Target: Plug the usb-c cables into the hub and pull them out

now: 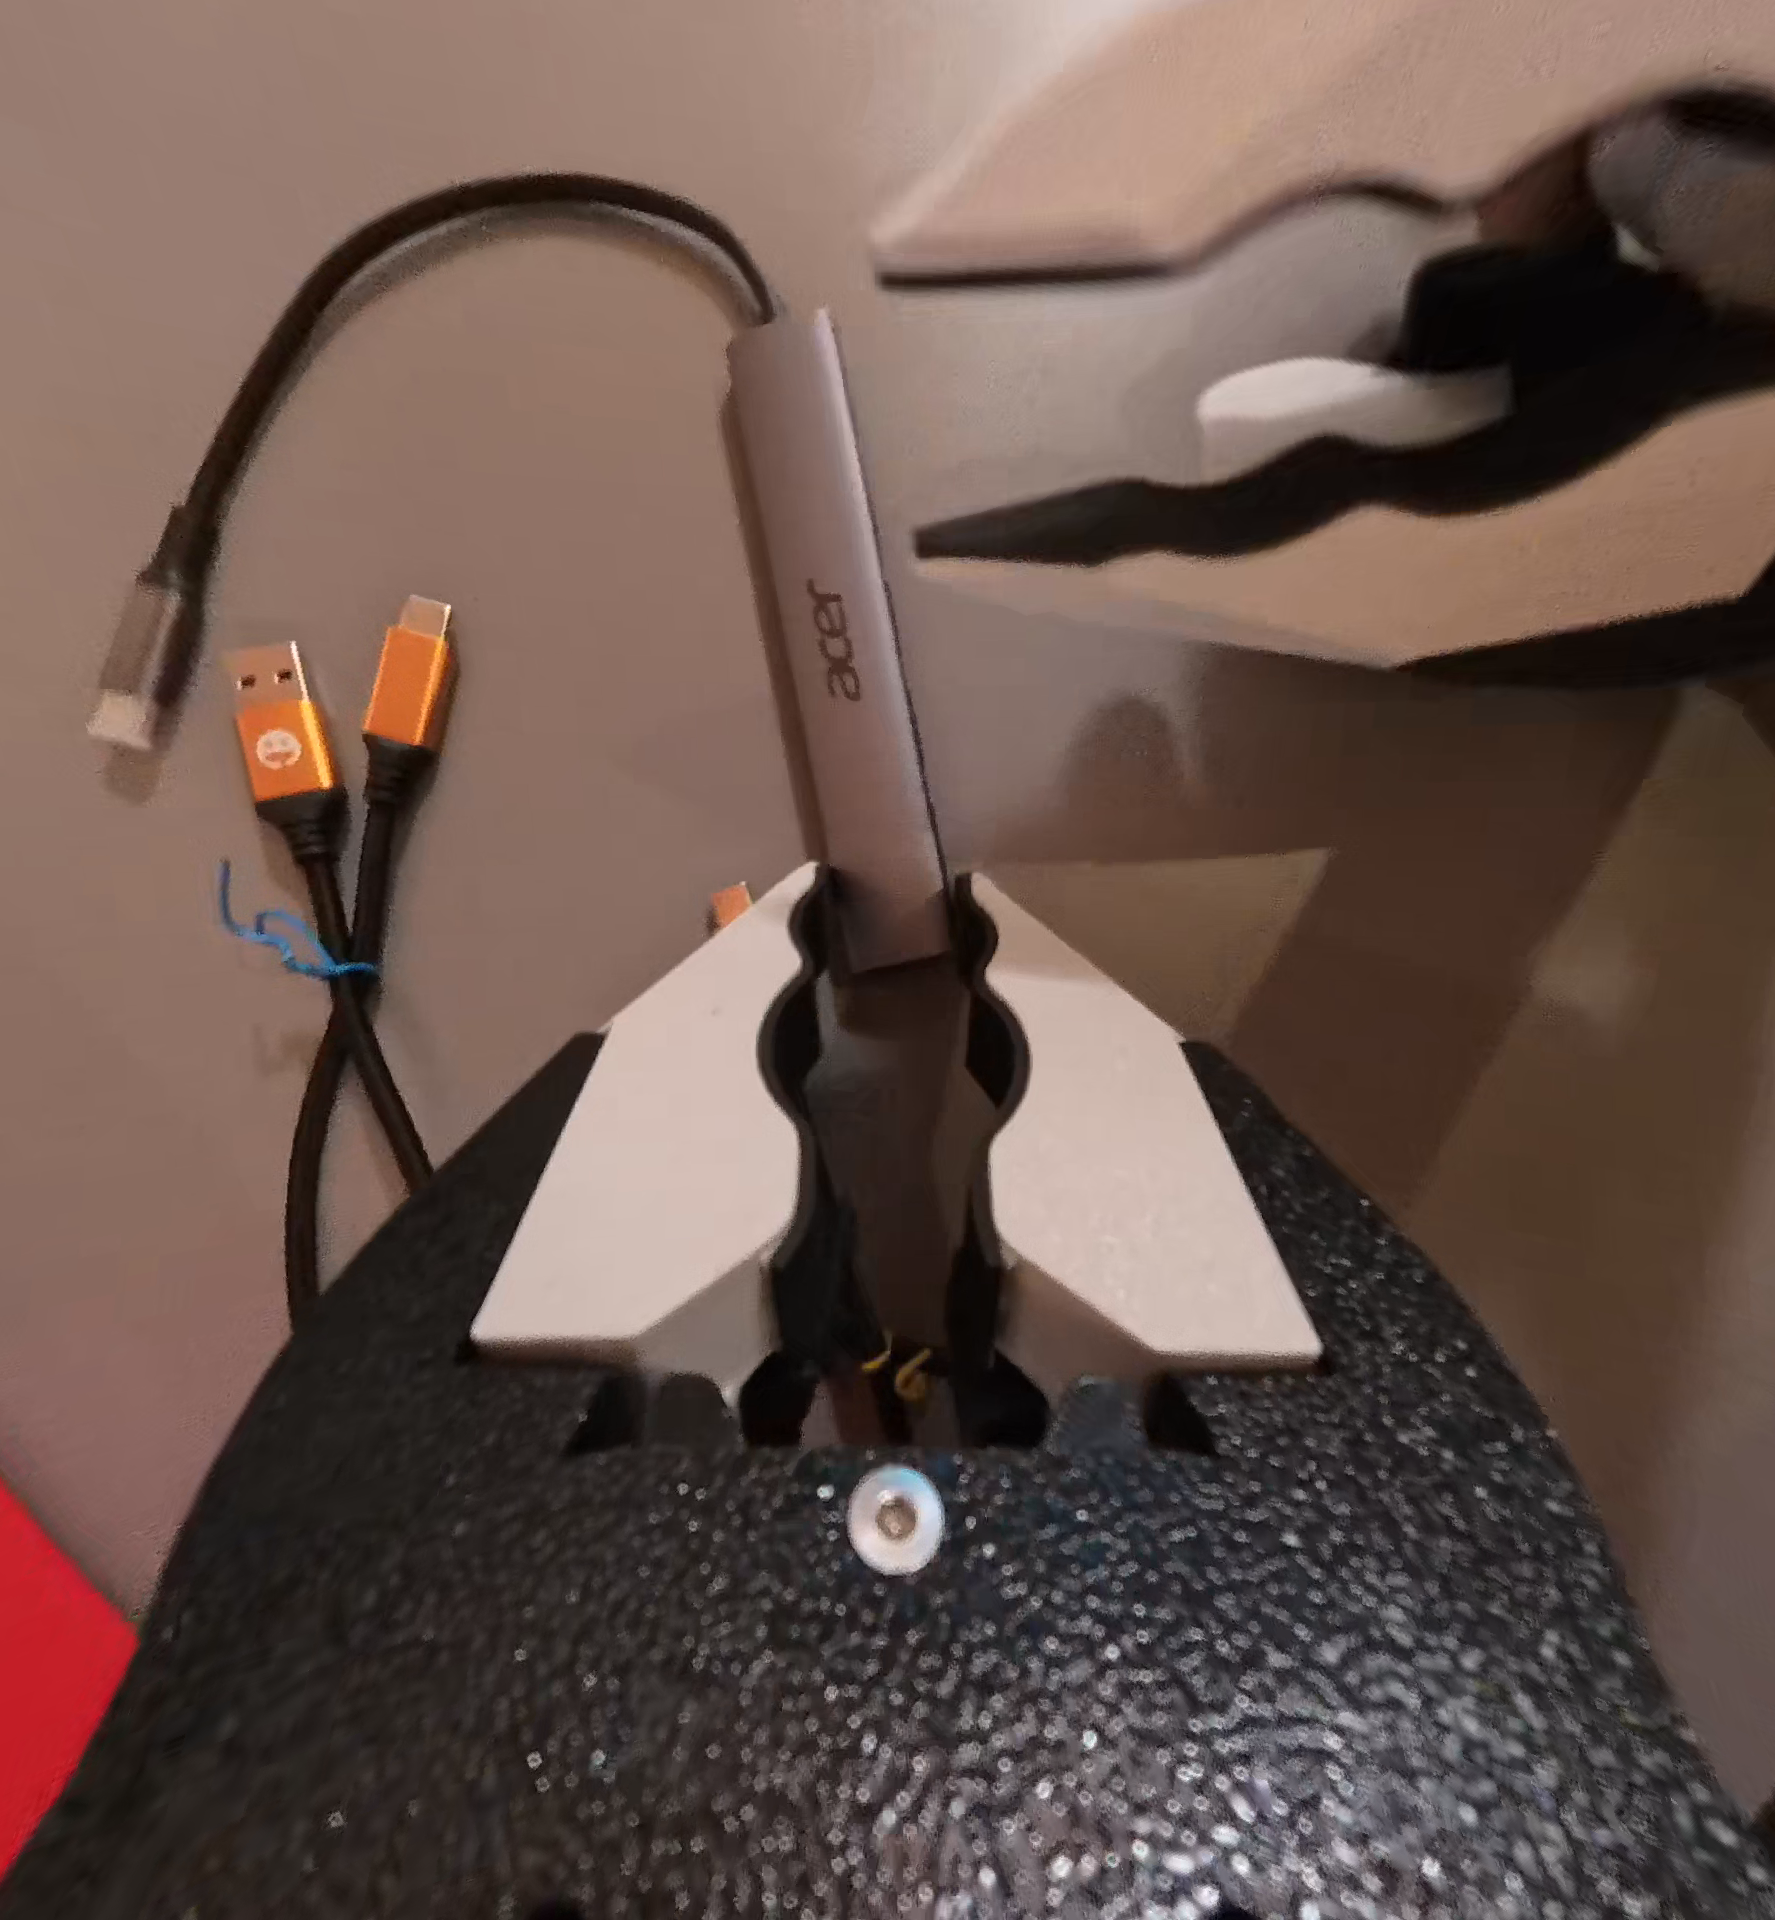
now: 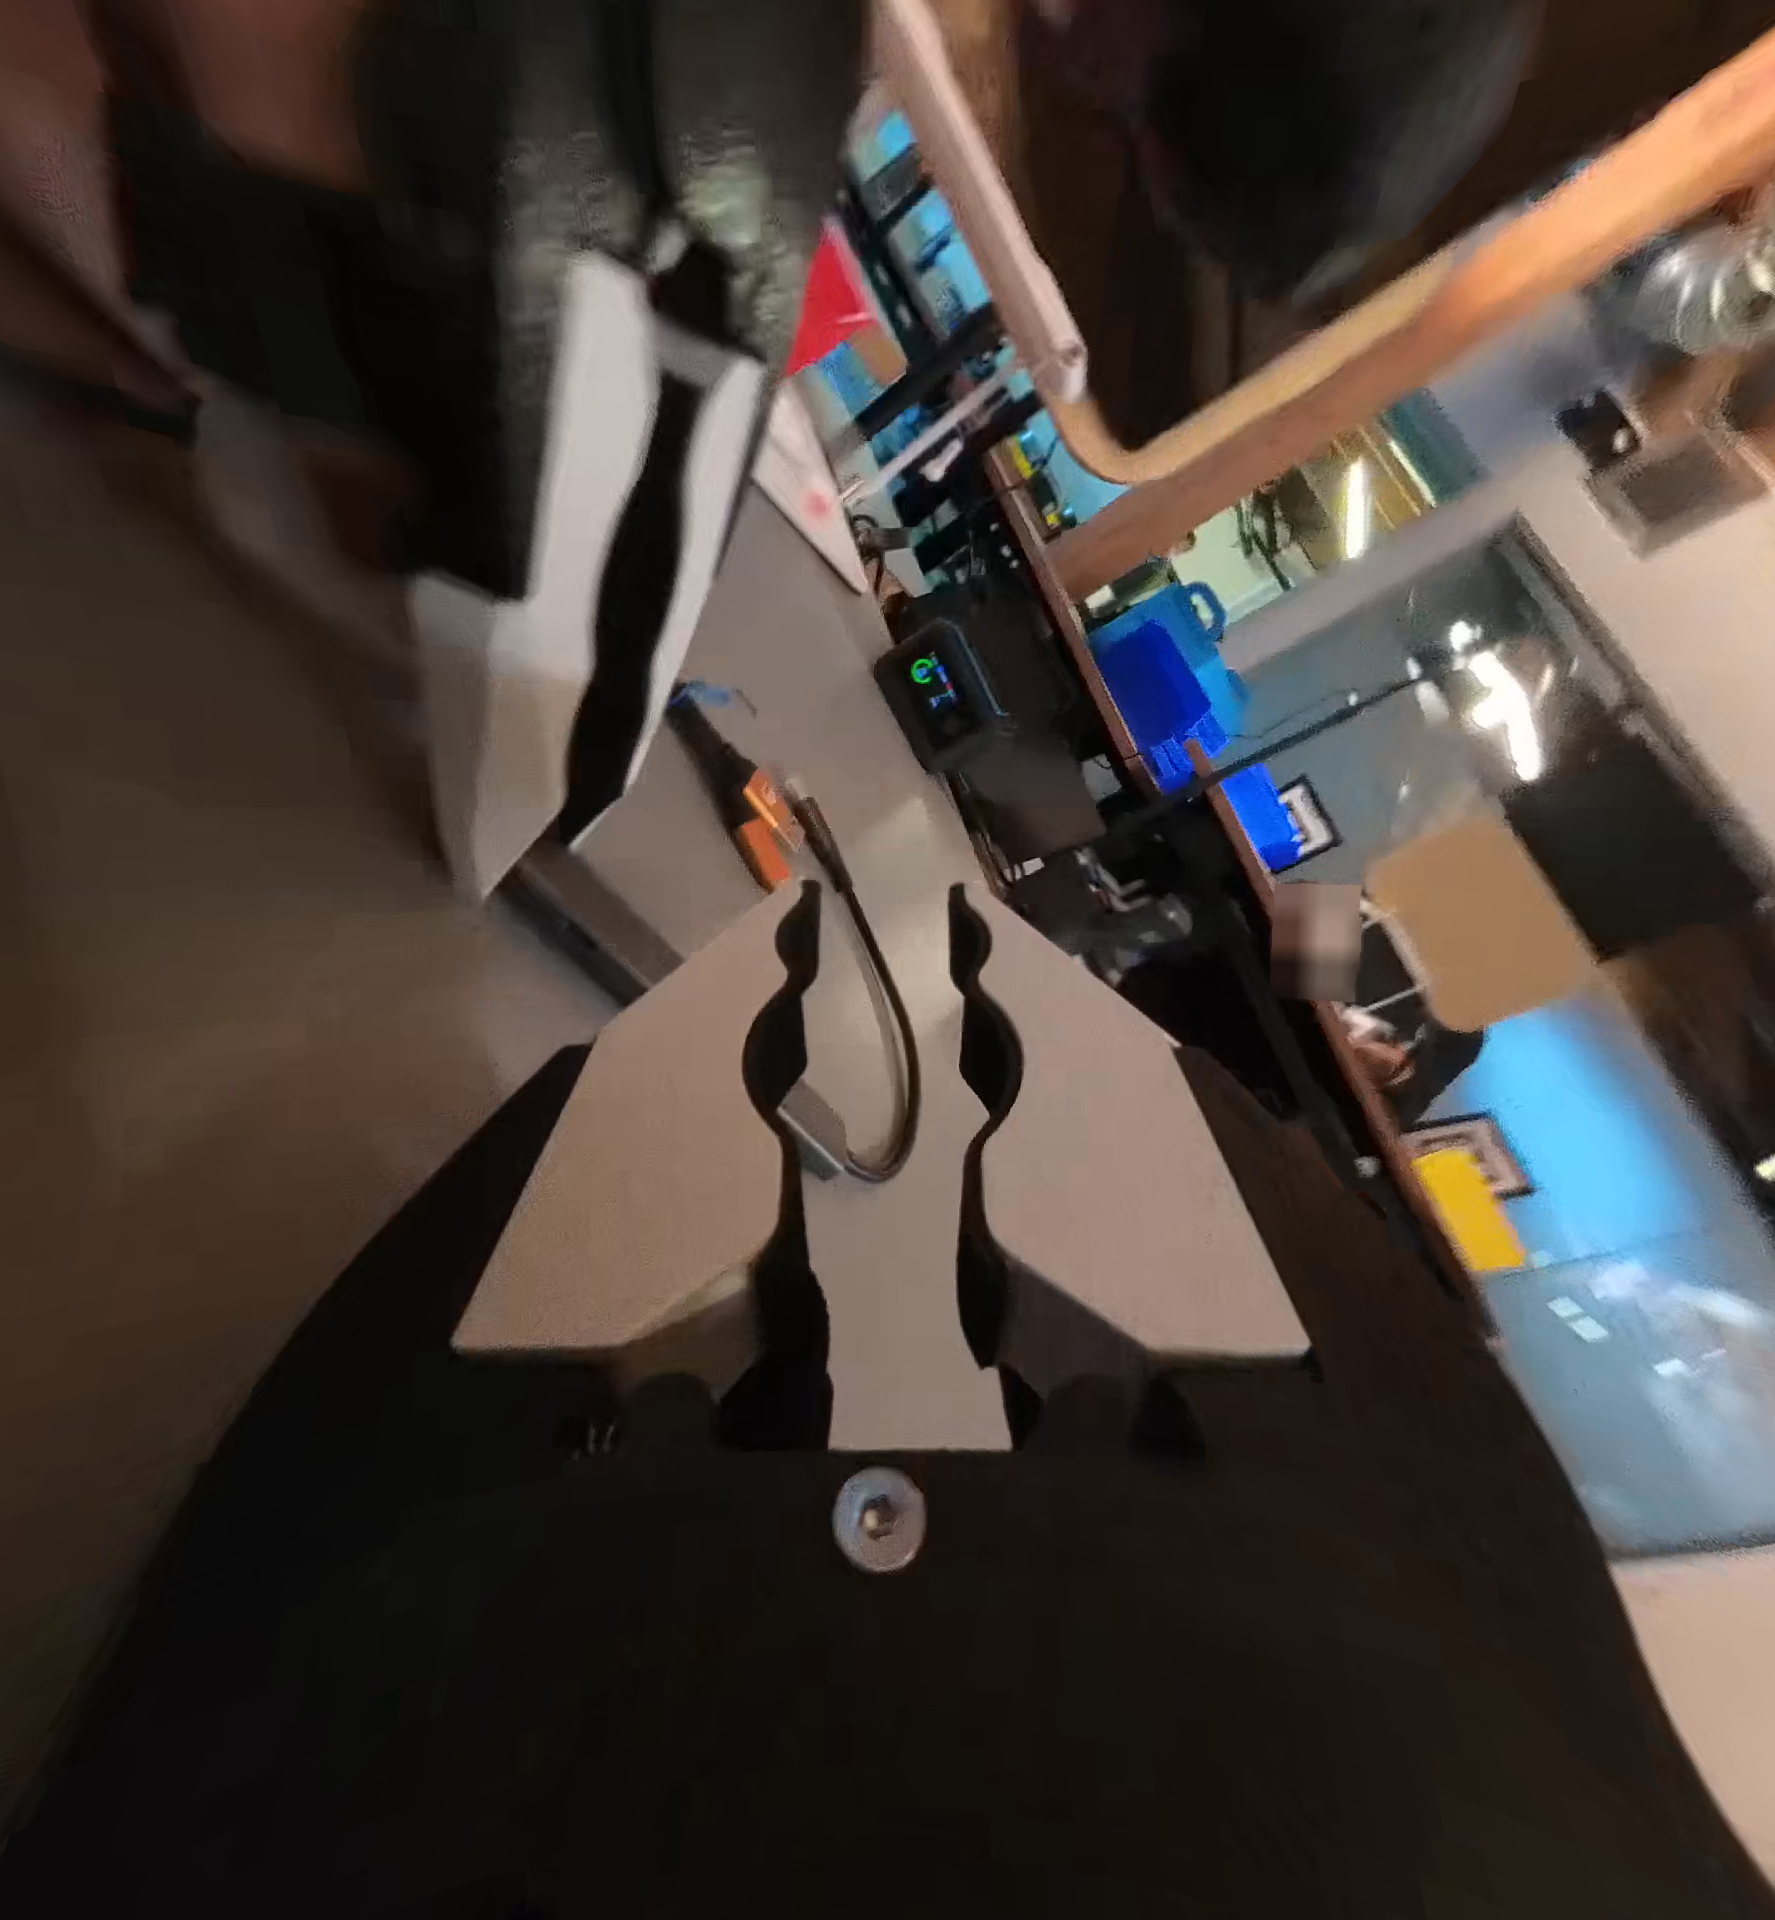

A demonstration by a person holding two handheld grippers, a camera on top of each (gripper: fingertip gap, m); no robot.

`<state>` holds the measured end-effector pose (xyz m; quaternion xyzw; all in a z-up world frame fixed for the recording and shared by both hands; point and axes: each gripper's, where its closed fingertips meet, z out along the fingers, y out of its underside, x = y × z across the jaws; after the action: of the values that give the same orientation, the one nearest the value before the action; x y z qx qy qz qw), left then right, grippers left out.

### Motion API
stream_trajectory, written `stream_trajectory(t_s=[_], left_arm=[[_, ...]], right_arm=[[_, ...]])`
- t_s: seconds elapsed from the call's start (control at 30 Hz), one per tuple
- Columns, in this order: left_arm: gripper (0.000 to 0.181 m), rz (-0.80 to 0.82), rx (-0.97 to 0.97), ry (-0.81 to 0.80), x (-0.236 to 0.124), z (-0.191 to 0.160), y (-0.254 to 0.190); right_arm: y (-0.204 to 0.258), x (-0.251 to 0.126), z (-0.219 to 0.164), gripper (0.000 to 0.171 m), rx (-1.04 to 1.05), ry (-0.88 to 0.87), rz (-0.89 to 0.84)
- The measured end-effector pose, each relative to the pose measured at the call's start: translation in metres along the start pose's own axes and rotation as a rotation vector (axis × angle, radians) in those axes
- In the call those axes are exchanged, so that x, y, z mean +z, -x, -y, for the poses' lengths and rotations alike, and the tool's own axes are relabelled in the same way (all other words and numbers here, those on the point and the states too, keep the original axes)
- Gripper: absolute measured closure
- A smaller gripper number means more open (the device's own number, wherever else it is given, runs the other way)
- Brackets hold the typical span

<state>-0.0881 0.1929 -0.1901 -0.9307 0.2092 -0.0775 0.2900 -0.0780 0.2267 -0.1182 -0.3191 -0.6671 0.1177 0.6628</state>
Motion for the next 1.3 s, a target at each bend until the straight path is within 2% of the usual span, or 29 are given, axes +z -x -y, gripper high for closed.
stream_trajectory(t_s=[0.03,0.07,0.17,0.23,0.3,0.37,0.47,0.53,0.57,0.63,0.7,0.73,0.8,0.87,1.03,1.13,1.17,1.23,1.3], left_arm=[[0.16,-0.017,-0.034,-0.008,-0.001,0.0,0.001],[0.16,-0.039,-0.076,-0.034,-0.003,0.002,0.002],[0.161,-0.115,-0.203,-0.115,-0.012,0.01,0.006],[0.161,-0.148,-0.213,-0.145,-0.019,0.013,0.005],[0.161,-0.18,-0.162,-0.15,-0.026,0.013,-0.001],[0.161,-0.207,-0.143,-0.162,-0.032,0.015,-0.007],[0.161,-0.21,-0.115,-0.186,-0.038,0.018,-0.009],[0.161,-0.189,-0.094,-0.249,-0.044,0.026,-0.007],[0.157,-0.156,-0.057,-0.293,-0.047,0.032,-0.005],[0.106,-0.049,0.097,-0.329,-0.052,0.035,-0.001],[0.098,0.09,0.366,-0.328,-0.052,0.032,-0.001],[0.101,0.169,0.521,-0.333,-0.053,0.032,-0.001],[0.123,0.329,0.805,-0.395,-0.055,0.038,-0.006],[0.139,0.38,0.946,-0.425,-0.053,0.038,-0.014],[0.172,0.377,0.986,-0.318,-0.042,0.027,-0.01],[0.173,0.391,0.942,-0.317,-0.045,0.031,-0.004],[0.173,0.422,0.911,-0.33,-0.049,0.035,0.002],[0.173,0.554,0.833,-0.345,-0.06,0.044,0.027],[0.173,0.685,0.726,-0.417,-0.075,0.055,0.052]], right_arm=[[0.005,-0.001,0.001,0.148,-0.064,0.005,0.015],[0.01,-0.002,0.004,0.147,-0.098,-0.006,0.039],[0.024,-0.004,0.004,0.13,-0.078,-0.004,0.14],[0.028,-0.002,-0.005,0.121,-0.089,0.035,0.161],[0.032,0.001,-0.012,0.121,-0.133,0.08,0.169],[0.036,0.004,-0.019,0.131,-0.189,0.121,0.167],[0.026,0.007,-0.032,0.164,-0.307,0.203,0.081],[0.023,0.007,-0.032,0.164,-0.284,0.216,0.079],[0.02,0.007,-0.031,0.164,-0.247,0.215,0.081],[0.017,0.004,-0.027,0.164,-0.174,0.182,0.095],[0.019,0.002,-0.021,0.164,-0.131,0.146,0.124],[0.022,0.001,-0.018,0.164,-0.125,0.127,0.144],[0.031,0.0,-0.011,0.164,-0.133,0.091,0.197],[0.037,0.0,-0.008,0.164,-0.151,0.077,0.22],[0.036,-0.001,-0.007,0.164,-0.133,0.067,0.221],[0.029,0.0,-0.005,0.161,-0.081,0.066,0.17],[0.023,0.001,-0.004,0.153,-0.039,0.062,0.136],[0.012,0.0,-0.006,0.134,0.039,0.074,0.099],[0.002,0.0,-0.01,0.131,0.087,0.092,0.058]])
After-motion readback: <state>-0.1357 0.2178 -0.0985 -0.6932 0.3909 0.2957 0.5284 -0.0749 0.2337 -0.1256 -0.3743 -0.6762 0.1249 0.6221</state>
